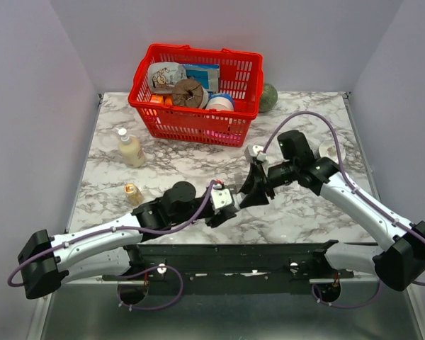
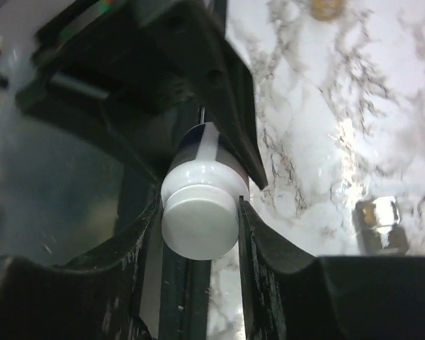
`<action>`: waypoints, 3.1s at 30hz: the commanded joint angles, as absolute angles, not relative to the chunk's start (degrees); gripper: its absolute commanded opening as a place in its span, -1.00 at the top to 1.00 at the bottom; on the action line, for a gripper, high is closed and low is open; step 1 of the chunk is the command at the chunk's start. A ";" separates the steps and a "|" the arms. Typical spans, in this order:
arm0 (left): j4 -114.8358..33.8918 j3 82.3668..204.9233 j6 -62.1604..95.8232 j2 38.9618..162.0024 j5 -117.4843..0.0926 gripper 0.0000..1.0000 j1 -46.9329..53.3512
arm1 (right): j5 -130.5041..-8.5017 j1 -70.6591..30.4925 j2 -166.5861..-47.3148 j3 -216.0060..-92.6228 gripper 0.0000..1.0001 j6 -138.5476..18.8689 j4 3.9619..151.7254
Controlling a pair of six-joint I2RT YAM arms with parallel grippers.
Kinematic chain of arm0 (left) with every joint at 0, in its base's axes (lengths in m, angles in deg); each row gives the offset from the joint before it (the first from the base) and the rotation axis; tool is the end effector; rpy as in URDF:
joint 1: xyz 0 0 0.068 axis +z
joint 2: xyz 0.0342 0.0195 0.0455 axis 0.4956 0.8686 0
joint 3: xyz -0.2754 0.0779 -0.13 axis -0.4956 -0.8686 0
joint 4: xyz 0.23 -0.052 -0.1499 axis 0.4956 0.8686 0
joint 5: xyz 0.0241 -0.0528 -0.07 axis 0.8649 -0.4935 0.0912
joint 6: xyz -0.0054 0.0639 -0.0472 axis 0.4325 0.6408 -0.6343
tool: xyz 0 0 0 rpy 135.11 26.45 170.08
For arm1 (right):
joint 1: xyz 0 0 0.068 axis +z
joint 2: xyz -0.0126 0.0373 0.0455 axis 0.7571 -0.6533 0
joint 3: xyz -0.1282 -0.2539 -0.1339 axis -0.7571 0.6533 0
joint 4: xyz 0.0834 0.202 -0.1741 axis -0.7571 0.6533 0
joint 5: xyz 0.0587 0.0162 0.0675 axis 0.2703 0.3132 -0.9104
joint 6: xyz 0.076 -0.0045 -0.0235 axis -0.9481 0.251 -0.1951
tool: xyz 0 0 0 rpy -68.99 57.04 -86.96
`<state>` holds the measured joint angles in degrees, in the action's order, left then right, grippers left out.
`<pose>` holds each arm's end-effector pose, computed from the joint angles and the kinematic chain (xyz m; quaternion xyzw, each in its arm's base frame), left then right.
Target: Sort the pills into containers
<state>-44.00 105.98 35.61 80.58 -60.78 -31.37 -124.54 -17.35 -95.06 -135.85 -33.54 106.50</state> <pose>0.1104 -0.2255 0.2901 0.4897 0.6249 -0.3374 0.5057 0.1895 0.1896 0.3343 -0.5305 0.6083 0.5090 0.2992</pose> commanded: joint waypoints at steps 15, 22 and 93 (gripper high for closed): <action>-49.09 103.65 33.24 76.67 -77.77 1.00 -26.54 | -128.48 -8.16 -95.39 -140.47 -0.53 -5.81 122.78; -48.39 102.42 33.86 75.18 -73.21 1.00 -26.63 | -128.66 -14.48 -95.31 -143.28 -0.99 -30.66 110.25; -45.93 98.63 32.28 68.41 -87.00 1.00 -19.86 | -124.00 -5.00 -101.72 -150.67 -0.38 -7.40 120.93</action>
